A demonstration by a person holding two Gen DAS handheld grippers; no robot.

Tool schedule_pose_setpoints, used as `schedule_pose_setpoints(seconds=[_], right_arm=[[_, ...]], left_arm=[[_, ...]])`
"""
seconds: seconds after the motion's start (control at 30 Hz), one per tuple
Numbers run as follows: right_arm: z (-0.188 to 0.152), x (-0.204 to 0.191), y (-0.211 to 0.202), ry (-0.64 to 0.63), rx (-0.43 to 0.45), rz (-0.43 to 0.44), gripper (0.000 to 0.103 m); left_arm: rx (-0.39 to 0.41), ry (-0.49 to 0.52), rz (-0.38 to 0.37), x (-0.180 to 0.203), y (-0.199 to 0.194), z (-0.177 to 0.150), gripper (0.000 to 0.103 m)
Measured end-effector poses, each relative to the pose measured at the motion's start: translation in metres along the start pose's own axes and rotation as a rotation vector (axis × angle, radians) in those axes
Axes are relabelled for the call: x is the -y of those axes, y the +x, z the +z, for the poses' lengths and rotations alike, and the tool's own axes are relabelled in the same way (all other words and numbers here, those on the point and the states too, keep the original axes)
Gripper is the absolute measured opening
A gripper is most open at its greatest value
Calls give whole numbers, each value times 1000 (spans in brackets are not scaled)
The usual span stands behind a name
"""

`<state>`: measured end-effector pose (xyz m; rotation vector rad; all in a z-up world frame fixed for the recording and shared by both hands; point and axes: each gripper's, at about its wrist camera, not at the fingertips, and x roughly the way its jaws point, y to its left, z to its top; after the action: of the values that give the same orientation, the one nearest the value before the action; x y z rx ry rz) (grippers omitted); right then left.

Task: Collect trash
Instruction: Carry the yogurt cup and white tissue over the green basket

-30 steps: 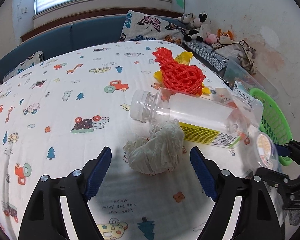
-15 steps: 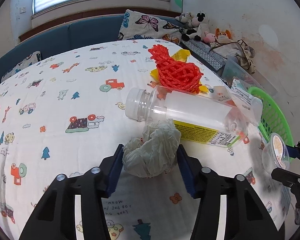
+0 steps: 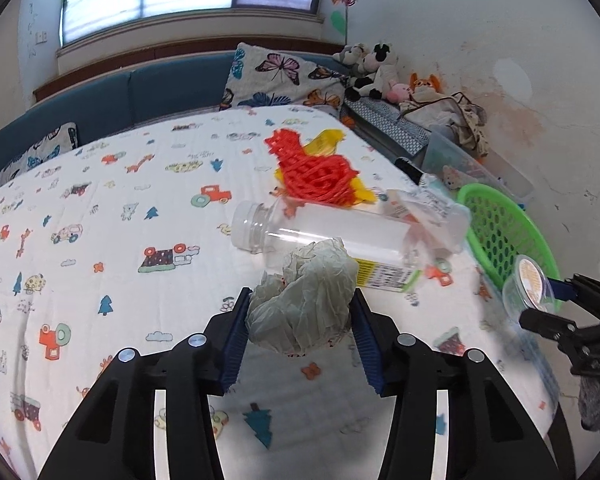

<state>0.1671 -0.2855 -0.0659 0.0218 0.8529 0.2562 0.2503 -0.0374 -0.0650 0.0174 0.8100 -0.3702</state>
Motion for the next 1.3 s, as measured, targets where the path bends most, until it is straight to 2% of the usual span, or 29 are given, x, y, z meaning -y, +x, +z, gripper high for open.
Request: schedule_pose_setpoints(seconds=[0.4, 1.07, 1.3], right_arm=[[-9, 46, -17, 66, 14, -79, 68], [-19, 131, -23, 167, -12, -223, 68], [-19, 152, -23, 192, -19, -250, 69]], left_arm=[[46, 70, -57, 45, -21, 11, 47], [38, 176, -122, 120, -5, 36, 47], [30, 211, -140, 143, 2, 41, 47]])
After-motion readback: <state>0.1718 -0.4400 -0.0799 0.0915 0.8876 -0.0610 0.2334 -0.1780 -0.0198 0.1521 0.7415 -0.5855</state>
